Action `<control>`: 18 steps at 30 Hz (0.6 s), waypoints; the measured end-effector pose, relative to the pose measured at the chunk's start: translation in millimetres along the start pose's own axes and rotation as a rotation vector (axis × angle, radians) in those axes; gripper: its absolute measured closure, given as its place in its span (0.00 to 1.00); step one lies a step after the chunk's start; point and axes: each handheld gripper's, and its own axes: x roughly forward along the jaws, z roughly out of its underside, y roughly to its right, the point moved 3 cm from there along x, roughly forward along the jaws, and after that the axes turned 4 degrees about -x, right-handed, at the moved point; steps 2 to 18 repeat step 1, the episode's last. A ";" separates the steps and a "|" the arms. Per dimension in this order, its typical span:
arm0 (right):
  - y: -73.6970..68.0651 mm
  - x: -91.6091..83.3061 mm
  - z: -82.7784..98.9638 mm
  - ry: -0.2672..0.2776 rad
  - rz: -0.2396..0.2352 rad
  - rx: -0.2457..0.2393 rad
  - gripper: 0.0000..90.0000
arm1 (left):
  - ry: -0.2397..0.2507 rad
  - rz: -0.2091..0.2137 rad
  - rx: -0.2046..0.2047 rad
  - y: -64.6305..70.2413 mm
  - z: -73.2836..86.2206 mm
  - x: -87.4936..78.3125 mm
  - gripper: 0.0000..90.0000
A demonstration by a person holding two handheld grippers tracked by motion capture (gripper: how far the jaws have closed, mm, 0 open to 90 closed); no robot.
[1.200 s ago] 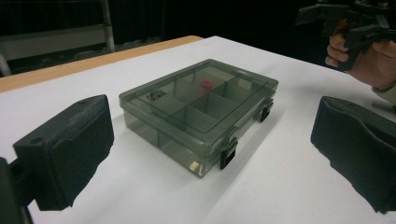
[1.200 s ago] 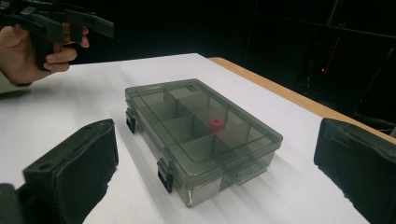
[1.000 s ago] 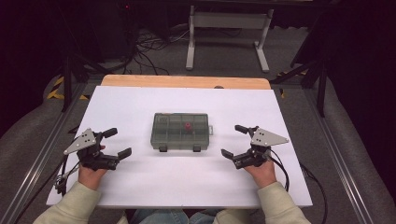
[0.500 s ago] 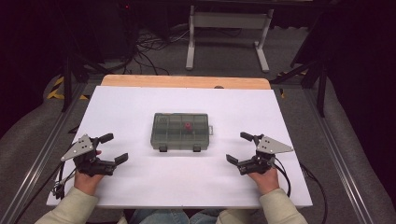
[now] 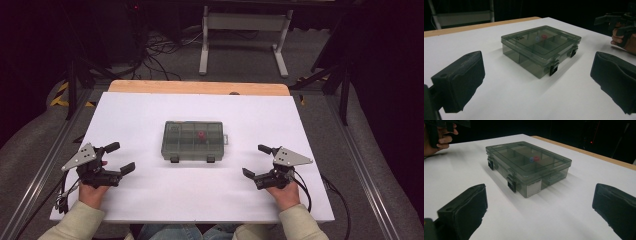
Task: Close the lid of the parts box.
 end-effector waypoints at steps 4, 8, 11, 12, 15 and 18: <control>0.0 -0.2 -0.1 0.001 0.000 0.001 0.01 | 0.001 0.000 -0.001 -0.4 0.0 0.0 0.00; 0.0 -0.2 -0.1 0.001 0.000 0.001 0.01 | 0.001 0.000 -0.001 -0.4 0.0 0.0 0.00; 0.0 -0.2 -0.1 0.001 0.000 0.001 0.01 | 0.001 0.000 -0.001 -0.4 0.0 0.0 0.00; 0.0 -0.2 -0.1 0.001 0.000 0.001 0.01 | 0.001 0.000 -0.001 -0.4 0.0 0.0 0.00; 0.0 -0.2 -0.1 0.001 0.000 0.001 0.01 | 0.001 0.000 -0.001 -0.4 0.0 0.0 0.00; 0.0 -0.2 -0.1 0.001 0.000 0.001 0.01 | 0.001 0.000 -0.001 -0.4 0.0 0.0 0.00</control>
